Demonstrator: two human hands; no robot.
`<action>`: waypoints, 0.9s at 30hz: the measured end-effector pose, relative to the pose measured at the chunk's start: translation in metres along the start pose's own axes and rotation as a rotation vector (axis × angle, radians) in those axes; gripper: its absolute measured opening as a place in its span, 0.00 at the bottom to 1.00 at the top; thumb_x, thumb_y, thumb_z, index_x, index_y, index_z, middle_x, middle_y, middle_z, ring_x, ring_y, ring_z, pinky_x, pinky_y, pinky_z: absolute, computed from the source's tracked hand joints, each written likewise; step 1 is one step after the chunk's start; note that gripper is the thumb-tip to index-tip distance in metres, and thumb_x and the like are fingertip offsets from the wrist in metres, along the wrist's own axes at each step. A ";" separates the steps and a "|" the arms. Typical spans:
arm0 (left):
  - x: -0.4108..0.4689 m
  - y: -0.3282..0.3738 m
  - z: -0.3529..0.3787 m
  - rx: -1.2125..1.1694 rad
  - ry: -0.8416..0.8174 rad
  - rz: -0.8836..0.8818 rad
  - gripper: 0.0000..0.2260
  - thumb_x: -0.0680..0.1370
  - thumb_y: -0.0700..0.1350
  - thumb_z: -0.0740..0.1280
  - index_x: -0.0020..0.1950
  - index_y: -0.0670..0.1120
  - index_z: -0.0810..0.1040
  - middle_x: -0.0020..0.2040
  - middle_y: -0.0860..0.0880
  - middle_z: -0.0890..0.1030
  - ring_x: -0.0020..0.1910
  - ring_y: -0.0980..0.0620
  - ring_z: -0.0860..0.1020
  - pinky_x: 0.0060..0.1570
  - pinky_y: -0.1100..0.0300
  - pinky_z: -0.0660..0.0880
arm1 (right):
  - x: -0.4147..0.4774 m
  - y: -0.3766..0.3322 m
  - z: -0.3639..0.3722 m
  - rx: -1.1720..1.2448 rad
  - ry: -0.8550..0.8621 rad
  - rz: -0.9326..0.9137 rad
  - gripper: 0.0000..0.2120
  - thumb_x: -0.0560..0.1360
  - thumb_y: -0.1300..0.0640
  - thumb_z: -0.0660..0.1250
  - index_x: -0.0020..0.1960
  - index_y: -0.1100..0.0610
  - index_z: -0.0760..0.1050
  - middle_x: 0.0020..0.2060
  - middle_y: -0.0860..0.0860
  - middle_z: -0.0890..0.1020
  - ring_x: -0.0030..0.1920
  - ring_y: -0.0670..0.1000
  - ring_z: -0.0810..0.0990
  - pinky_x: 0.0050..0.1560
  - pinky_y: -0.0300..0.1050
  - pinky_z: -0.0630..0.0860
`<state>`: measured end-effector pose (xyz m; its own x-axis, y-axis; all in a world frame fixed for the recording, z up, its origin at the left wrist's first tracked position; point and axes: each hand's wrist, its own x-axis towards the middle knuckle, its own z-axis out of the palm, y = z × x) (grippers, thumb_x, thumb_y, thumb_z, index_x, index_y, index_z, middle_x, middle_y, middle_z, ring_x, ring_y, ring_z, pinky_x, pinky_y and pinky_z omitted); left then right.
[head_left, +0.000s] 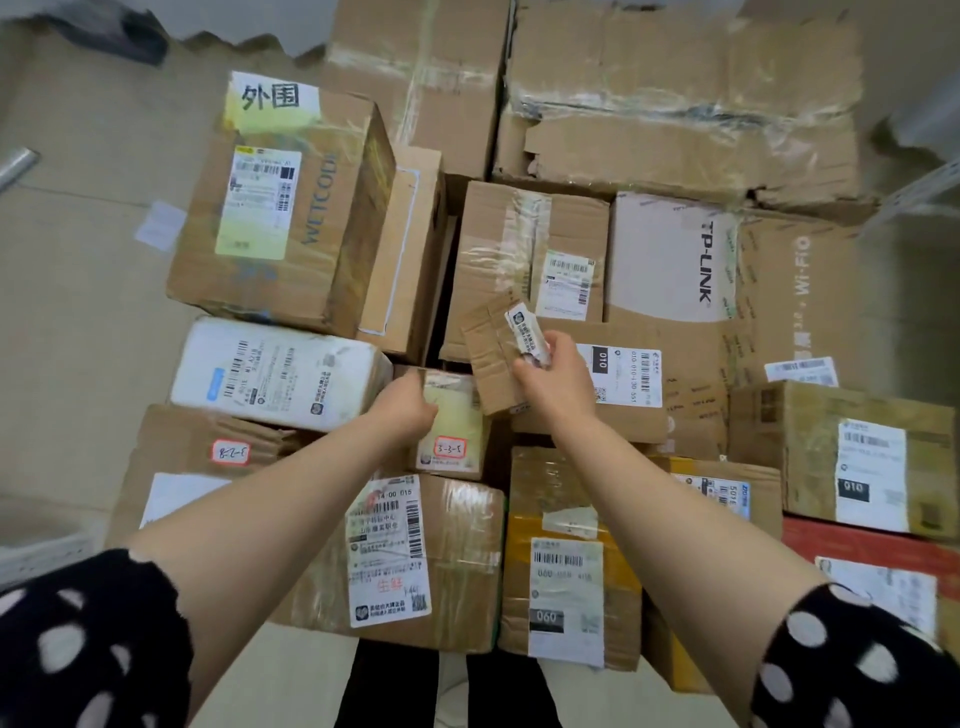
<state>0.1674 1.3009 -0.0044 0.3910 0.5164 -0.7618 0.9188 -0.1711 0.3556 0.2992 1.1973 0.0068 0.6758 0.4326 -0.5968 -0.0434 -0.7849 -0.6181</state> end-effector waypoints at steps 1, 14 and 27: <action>0.001 -0.001 0.001 0.075 0.002 0.039 0.26 0.79 0.39 0.62 0.76 0.40 0.58 0.72 0.41 0.68 0.69 0.44 0.68 0.64 0.56 0.66 | 0.002 0.000 0.000 0.004 0.018 -0.011 0.24 0.76 0.55 0.65 0.70 0.54 0.64 0.61 0.52 0.76 0.58 0.54 0.76 0.53 0.47 0.73; 0.031 0.015 0.039 0.593 -0.077 0.186 0.47 0.72 0.65 0.67 0.79 0.49 0.44 0.78 0.41 0.47 0.77 0.42 0.41 0.69 0.34 0.56 | 0.020 0.017 0.002 0.095 0.162 0.036 0.29 0.72 0.56 0.67 0.71 0.49 0.63 0.62 0.50 0.75 0.61 0.54 0.74 0.61 0.58 0.72; 0.033 0.014 0.032 0.593 0.044 0.198 0.57 0.67 0.57 0.76 0.77 0.38 0.37 0.77 0.35 0.41 0.75 0.36 0.36 0.74 0.45 0.48 | 0.027 0.022 0.012 0.169 0.177 0.046 0.30 0.70 0.53 0.67 0.70 0.49 0.63 0.60 0.49 0.78 0.62 0.55 0.74 0.62 0.59 0.72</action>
<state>0.1946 1.2886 -0.0421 0.5660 0.4595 -0.6845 0.7073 -0.6972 0.1168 0.3072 1.1970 -0.0288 0.7880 0.3020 -0.5365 -0.1897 -0.7099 -0.6783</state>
